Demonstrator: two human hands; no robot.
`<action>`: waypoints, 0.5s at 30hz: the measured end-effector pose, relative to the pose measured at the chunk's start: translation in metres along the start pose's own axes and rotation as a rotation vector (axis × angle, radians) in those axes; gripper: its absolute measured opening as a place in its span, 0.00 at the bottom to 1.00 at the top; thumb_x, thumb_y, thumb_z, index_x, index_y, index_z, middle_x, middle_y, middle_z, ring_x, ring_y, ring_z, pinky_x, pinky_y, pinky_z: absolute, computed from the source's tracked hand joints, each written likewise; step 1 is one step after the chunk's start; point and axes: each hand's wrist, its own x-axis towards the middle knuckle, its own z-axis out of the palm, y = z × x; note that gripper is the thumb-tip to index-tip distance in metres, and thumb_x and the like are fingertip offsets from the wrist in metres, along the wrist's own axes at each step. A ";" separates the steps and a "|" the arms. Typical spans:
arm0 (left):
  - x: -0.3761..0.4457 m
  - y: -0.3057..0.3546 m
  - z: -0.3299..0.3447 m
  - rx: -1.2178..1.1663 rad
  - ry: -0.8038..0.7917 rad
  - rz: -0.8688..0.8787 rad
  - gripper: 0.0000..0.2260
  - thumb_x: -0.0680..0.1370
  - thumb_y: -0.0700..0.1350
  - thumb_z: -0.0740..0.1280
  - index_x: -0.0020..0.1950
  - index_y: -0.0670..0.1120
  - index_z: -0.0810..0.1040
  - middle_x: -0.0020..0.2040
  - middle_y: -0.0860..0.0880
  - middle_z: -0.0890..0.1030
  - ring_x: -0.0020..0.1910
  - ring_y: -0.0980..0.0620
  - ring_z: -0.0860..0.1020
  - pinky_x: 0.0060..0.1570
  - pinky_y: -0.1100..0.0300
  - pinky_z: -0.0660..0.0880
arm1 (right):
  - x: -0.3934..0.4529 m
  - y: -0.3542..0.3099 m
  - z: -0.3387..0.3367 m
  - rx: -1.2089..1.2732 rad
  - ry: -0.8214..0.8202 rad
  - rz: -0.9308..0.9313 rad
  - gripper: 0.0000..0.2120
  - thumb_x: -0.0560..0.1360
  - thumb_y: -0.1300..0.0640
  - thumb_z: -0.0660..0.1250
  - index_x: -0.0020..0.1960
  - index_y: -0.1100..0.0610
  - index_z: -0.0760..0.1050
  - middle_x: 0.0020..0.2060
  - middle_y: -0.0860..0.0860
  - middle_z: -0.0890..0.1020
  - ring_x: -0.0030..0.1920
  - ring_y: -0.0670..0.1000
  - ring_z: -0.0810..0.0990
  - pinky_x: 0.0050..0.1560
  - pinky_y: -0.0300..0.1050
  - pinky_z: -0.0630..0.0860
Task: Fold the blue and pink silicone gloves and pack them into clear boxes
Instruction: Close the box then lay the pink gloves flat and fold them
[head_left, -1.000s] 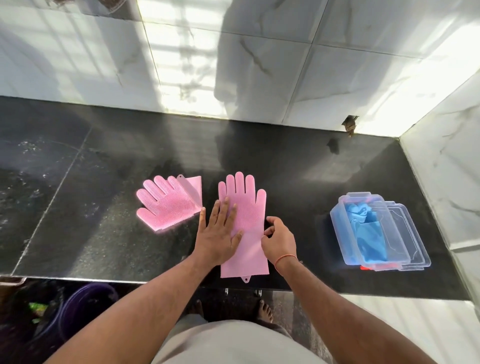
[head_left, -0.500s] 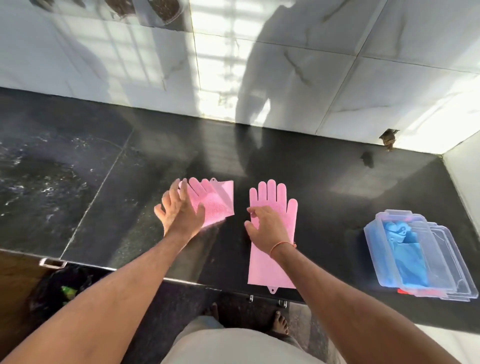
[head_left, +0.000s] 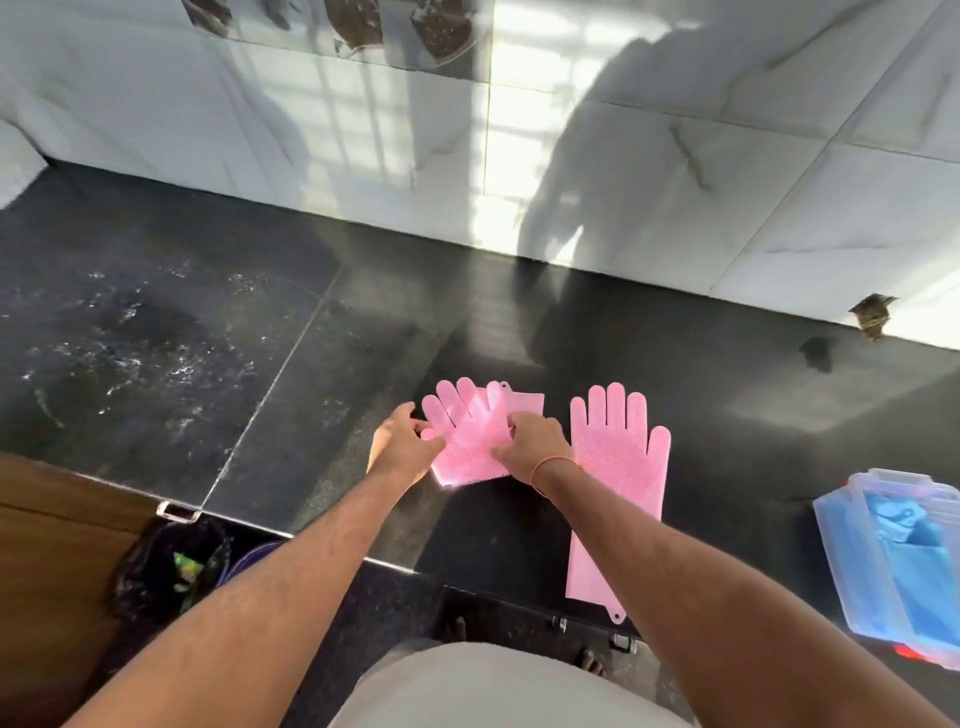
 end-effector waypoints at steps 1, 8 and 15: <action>0.002 0.000 -0.001 -0.063 0.001 -0.008 0.30 0.77 0.43 0.72 0.80 0.48 0.74 0.50 0.57 0.86 0.52 0.54 0.82 0.52 0.60 0.75 | 0.001 -0.001 0.002 0.031 0.013 0.006 0.09 0.76 0.54 0.67 0.38 0.52 0.72 0.40 0.49 0.79 0.51 0.58 0.76 0.53 0.57 0.80; 0.003 0.007 -0.002 -0.548 -0.118 0.015 0.28 0.81 0.42 0.76 0.80 0.45 0.74 0.56 0.52 0.84 0.53 0.53 0.82 0.56 0.53 0.83 | -0.010 0.006 -0.002 0.275 0.144 -0.105 0.10 0.82 0.46 0.64 0.60 0.49 0.76 0.37 0.47 0.80 0.44 0.59 0.80 0.61 0.60 0.76; -0.023 0.067 0.009 -0.552 -0.501 0.052 0.22 0.82 0.65 0.68 0.64 0.49 0.78 0.63 0.56 0.79 0.63 0.57 0.76 0.64 0.58 0.69 | -0.036 0.041 -0.034 0.527 0.376 -0.220 0.08 0.84 0.44 0.64 0.51 0.47 0.68 0.37 0.43 0.75 0.38 0.43 0.75 0.39 0.48 0.70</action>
